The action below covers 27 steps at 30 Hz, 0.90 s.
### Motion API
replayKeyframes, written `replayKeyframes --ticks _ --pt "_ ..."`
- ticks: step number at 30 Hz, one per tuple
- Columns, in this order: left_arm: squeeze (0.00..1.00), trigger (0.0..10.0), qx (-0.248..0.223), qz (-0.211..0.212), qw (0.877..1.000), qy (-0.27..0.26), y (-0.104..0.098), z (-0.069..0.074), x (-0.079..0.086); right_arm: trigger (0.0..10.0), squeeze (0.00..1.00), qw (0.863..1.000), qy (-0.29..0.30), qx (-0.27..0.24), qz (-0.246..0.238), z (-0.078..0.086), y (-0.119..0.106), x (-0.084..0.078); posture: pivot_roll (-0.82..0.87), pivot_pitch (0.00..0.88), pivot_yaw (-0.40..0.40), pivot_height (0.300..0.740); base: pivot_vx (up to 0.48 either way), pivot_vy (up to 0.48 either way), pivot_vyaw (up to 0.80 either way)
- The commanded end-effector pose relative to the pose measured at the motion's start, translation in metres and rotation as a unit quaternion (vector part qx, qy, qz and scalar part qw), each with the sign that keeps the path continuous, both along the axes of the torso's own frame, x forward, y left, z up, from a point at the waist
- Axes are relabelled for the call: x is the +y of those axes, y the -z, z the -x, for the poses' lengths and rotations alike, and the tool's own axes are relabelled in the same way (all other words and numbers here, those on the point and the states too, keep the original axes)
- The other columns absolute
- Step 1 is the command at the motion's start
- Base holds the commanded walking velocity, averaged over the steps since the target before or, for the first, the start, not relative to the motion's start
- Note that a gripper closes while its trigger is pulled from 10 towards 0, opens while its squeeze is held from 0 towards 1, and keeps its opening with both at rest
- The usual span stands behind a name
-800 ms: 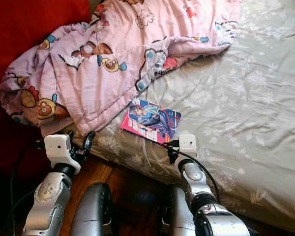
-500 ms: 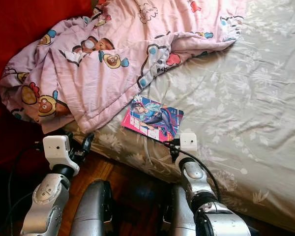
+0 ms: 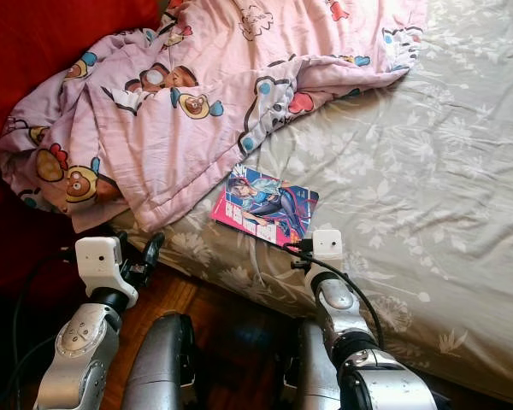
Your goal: Clean up the room
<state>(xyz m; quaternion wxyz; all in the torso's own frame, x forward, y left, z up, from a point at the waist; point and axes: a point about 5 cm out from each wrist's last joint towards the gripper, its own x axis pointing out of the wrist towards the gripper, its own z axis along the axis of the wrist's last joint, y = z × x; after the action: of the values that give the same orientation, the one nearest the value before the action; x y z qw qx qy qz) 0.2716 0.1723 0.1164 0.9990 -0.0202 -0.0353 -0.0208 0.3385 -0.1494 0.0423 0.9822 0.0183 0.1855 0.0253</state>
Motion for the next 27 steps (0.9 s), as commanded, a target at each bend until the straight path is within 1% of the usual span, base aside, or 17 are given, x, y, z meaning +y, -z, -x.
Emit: replayKeyframes --ticks 1,6,14,15,18,21,22,24,26,27 --pt "0.00 10.0 0.014 -0.005 1.000 0.002 0.006 0.007 0.001 0.0 0.00 0.999 0.002 0.037 0.002 0.012 0.017 -0.001 0.19 0.382 -0.002 0.627 0.000 0.000 0.00" --pt "0.00 10.0 0.016 -0.005 1.000 0.002 0.007 0.007 0.001 0.0 0.00 0.999 0.000 0.040 0.003 0.013 0.018 0.000 0.19 0.370 -0.001 0.627 0.000 0.000 0.00" --pt "0.00 10.0 0.019 -0.006 1.000 0.002 0.010 0.002 0.003 0.0 0.00 0.999 0.002 0.039 0.001 0.011 0.016 0.001 0.18 0.338 -0.004 0.627 0.000 0.000 0.00" --pt "0.00 10.0 0.021 -0.010 1.000 0.003 0.012 -0.001 0.004 0.0 0.00 0.999 0.006 0.036 0.001 0.011 0.016 -0.001 0.17 0.304 -0.003 0.627 0.000 0.000 0.00" --pt "0.00 10.0 0.020 -0.020 1.000 0.000 0.014 -0.006 0.009 0.0 0.00 0.999 0.025 0.022 -0.010 0.009 0.012 -0.009 0.14 0.248 -0.006 0.627 0.000 0.000 0.00" --pt "0.00 10.0 0.018 -0.023 1.000 -0.007 0.014 -0.010 0.015 0.0 0.00 0.999 0.034 0.010 -0.016 0.008 0.009 -0.013 0.13 0.222 -0.008 0.627 0.000 0.000 0.00" --pt "0.00 10.0 0.018 -0.023 1.000 -0.008 0.014 -0.010 0.017 0.0 0.00 0.999 0.036 0.004 -0.016 0.009 0.009 -0.016 0.13 0.200 -0.008 0.627 0.000 0.000 0.00" --pt "0.00 10.0 0.018 -0.028 0.999 -0.010 0.016 -0.012 0.021 0.0 0.00 0.999 0.049 -0.009 -0.017 0.016 0.013 -0.027 0.11 0.158 -0.014 0.627 0.000 0.000 0.00" --pt "0.00 10.0 0.015 -0.028 0.999 -0.013 0.018 -0.012 0.023 0.0 0.00 0.997 0.071 -0.029 -0.019 0.022 0.014 -0.038 0.09 0.140 -0.018 0.627 0.000 0.000 0.00" --pt "0.00 10.0 0.015 -0.028 0.999 -0.015 0.018 -0.012 0.024 0.0 0.00 0.996 0.076 -0.035 -0.022 0.023 0.014 -0.040 0.08 0.129 -0.021 0.627 0.000 0.000 0.00"
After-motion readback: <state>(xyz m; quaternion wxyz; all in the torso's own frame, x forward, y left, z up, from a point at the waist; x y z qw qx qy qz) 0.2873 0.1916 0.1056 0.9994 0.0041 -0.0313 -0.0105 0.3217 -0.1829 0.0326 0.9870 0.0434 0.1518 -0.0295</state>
